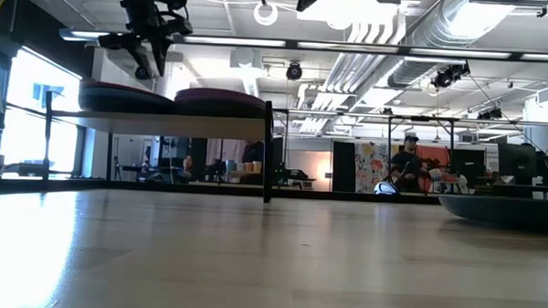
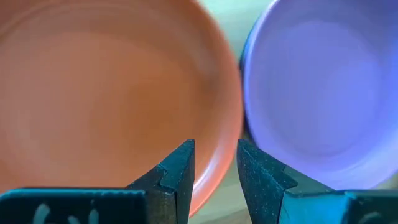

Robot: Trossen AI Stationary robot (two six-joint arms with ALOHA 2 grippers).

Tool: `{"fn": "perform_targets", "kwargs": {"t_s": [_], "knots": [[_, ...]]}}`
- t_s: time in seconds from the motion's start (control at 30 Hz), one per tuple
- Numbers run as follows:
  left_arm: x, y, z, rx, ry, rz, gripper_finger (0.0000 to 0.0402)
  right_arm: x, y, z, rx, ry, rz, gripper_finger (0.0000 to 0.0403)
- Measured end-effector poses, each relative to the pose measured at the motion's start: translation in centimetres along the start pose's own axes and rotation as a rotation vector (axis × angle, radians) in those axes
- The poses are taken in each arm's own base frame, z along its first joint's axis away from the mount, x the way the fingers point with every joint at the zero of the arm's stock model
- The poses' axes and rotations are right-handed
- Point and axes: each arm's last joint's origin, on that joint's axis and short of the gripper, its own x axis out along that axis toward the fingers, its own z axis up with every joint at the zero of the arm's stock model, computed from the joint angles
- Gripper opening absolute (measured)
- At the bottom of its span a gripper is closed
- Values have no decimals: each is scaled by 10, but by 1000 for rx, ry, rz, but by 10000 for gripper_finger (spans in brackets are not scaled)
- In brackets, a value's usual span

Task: Place and stack plates onto a shelf
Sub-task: Stack the purple plate on top of the purple plate on the shelf

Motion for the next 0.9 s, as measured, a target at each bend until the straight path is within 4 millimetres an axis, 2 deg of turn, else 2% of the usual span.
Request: {"fn": "perform_targets", "kwargs": {"t_s": [0.23, 0.43, 0.9], "knots": [[0, 6, -5, 3, 19, 104, 106, 1, -2, -1, 5, 2, -1, 129], [0, 7, -6, 0, 36, 124, 104, 1, -2, -1, 5, 2, -1, 129], [22, -2, 0, -13, 88, 172, 81, 1, -2, -1, 5, 2, -1, 129]]}}
